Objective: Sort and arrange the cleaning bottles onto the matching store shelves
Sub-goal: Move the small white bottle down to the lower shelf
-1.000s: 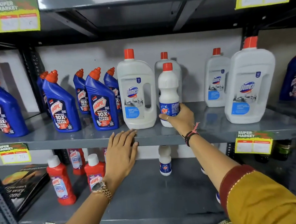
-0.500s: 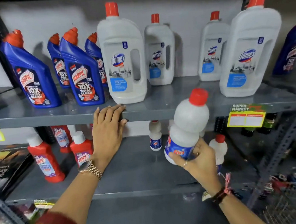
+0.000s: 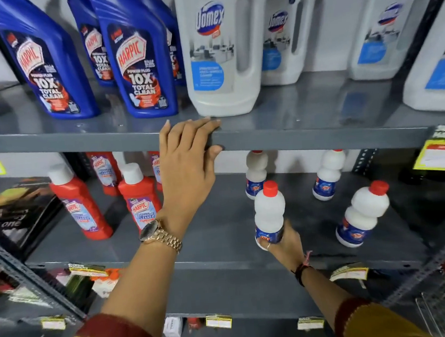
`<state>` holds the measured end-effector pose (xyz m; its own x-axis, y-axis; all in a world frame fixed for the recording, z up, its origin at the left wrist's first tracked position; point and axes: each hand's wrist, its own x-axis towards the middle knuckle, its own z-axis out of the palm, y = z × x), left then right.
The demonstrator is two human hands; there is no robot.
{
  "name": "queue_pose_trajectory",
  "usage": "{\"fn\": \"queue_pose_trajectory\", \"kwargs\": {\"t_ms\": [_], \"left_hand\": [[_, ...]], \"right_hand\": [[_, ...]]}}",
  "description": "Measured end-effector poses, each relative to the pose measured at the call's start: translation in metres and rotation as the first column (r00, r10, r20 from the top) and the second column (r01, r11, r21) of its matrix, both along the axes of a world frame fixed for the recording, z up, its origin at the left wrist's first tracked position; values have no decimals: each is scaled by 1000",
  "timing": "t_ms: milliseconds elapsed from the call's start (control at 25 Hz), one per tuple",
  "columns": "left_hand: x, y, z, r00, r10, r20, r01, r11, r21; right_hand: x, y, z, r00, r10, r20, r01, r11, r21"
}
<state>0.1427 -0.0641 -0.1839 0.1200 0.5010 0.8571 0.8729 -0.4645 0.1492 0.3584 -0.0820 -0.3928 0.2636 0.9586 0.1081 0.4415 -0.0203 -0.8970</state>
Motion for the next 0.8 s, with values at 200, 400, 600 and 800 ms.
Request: {"fn": "queue_pose_trajectory", "kwargs": {"t_ms": [200, 400, 600, 800], "left_hand": [[1, 3, -2, 1000, -6, 14, 6, 1000, 2], [2, 6, -2, 1000, -14, 28, 13, 1000, 13], [3, 4, -2, 999, -14, 35, 14, 1000, 25], [4, 1, 0, 1000, 2, 22, -2, 1000, 13]], "right_hand": [[-8, 20, -14, 999, 9, -42, -12, 998, -60], [2, 30, -11, 991, 130, -24, -132, 982, -132], [18, 25, 20, 958, 287, -22, -286, 941, -178], [24, 30, 100, 978, 211, -2, -210, 975, 66]]}}
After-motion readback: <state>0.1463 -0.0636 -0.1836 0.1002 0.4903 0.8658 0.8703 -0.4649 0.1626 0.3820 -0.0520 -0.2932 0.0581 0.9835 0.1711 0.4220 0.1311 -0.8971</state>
